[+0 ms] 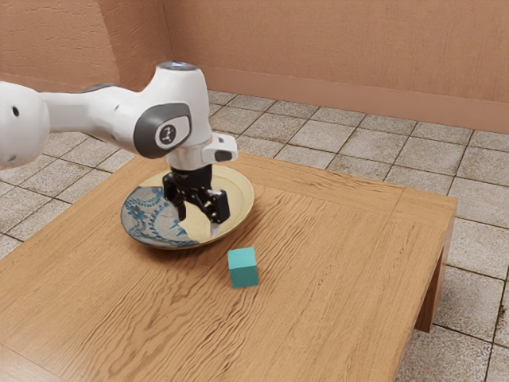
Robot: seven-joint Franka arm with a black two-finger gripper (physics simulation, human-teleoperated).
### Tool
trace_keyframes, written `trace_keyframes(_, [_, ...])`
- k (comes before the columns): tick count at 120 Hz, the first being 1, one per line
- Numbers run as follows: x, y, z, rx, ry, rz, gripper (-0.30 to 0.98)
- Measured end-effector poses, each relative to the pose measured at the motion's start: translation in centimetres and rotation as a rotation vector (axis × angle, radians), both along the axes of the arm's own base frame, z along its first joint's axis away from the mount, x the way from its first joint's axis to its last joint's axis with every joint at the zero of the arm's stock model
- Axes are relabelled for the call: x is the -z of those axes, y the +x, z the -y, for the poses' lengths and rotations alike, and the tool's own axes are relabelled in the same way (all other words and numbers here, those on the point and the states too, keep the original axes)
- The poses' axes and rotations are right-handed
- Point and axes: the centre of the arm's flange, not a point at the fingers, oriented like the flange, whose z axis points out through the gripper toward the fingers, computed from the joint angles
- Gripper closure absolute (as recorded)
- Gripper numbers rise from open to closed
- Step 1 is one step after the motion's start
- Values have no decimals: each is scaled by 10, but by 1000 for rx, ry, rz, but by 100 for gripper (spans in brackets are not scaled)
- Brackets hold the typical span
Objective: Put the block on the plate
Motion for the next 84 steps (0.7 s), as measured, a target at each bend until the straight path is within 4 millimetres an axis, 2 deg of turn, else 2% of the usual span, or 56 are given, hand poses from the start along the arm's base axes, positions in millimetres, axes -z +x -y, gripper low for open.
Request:
trace_keyframes(20, [35, 14, 36, -142, 29, 42, 0])
trace_keyframes(45, [68, 42, 62, -405, 38, 78, 0])
trace_keyframes(58, [88, 54, 61, -552, 25, 79, 0])
trace_keyframes(72, [101, 55, 43, -671, 38, 94, 0])
trace_keyframes(84, [111, 56, 41, -723, 52, 113, 0])
